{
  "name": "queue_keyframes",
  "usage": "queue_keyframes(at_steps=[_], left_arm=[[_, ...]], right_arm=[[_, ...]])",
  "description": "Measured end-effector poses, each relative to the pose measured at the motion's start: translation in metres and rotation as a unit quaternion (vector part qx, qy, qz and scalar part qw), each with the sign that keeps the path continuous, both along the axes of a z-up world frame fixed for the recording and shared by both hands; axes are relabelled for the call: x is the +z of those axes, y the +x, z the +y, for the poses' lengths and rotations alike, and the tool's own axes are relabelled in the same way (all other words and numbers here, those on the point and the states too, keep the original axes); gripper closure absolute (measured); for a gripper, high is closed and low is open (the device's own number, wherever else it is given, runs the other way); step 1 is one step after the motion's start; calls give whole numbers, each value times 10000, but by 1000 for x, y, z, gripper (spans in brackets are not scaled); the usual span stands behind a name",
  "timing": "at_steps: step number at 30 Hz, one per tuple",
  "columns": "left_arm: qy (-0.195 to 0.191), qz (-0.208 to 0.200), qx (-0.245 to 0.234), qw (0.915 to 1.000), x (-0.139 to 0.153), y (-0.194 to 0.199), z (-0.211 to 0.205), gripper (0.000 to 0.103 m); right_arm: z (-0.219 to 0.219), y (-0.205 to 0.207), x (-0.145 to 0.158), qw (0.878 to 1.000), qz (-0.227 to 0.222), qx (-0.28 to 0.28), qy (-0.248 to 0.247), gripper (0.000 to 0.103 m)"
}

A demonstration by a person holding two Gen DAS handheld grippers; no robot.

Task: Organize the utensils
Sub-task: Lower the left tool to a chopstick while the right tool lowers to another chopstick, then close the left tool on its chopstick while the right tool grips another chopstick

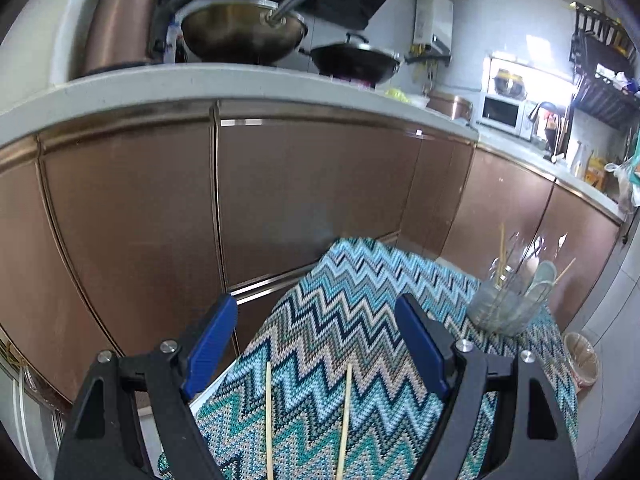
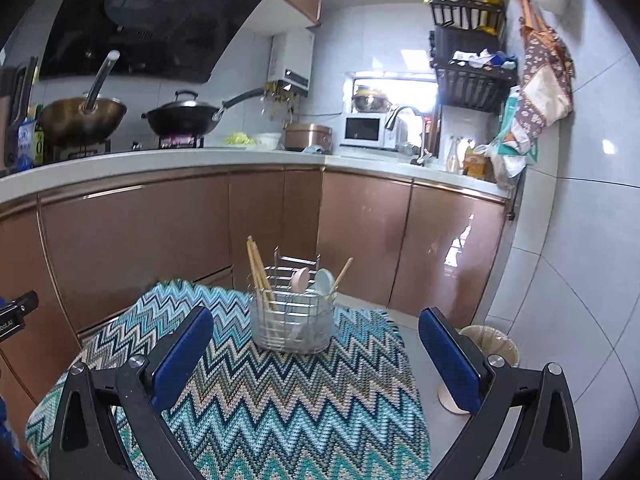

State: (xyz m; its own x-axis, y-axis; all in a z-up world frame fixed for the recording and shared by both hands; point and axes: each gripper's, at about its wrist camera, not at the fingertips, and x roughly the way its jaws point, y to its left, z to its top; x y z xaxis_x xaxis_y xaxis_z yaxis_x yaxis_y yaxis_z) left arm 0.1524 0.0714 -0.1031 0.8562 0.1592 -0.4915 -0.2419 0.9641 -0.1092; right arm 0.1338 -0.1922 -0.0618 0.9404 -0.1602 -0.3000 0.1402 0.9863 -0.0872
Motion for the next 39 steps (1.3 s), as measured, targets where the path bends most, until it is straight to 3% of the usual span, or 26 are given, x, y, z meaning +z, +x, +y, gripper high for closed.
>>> queue_keyframes(at_steps=[6, 10, 11, 13, 15, 18, 23, 31, 39], left_arm=[[-63, 499, -158, 9986, -19, 22, 21, 23], [-654, 1105, -531, 9903, -41, 42, 47, 23], [-873, 1299, -657, 9855, -49, 47, 54, 23], [-1272, 1638, -942, 9737, -65, 56, 62, 24], [-1556, 1874, -1053, 9642, -79, 59, 68, 27], [-1687, 2217, -1075, 9544, -98, 67, 73, 46], [-1841, 2701, -1045, 9393, -127, 81, 81, 59], [-1938, 3110, -1057, 9244, -157, 93, 88, 77], [-1615, 3216, -1123, 9262, -165, 95, 84, 87]], right_arm=[[14, 31, -18, 9964, 510, 666, 106, 0], [28, 67, -44, 9768, 1314, 1616, 501, 0], [32, 77, -53, 9677, 1579, 1848, 668, 1], [40, 96, -70, 9471, 2058, 2258, 987, 12], [52, 114, -90, 9195, 2553, 2687, 1312, 32], [75, 133, -113, 8858, 3116, 3081, 1530, 59], [116, 153, -135, 8466, 3695, 3522, 1509, 73], [166, 177, -163, 8185, 4264, 3644, 1241, 86], [197, 201, -190, 8059, 4689, 3469, 1019, 90]])
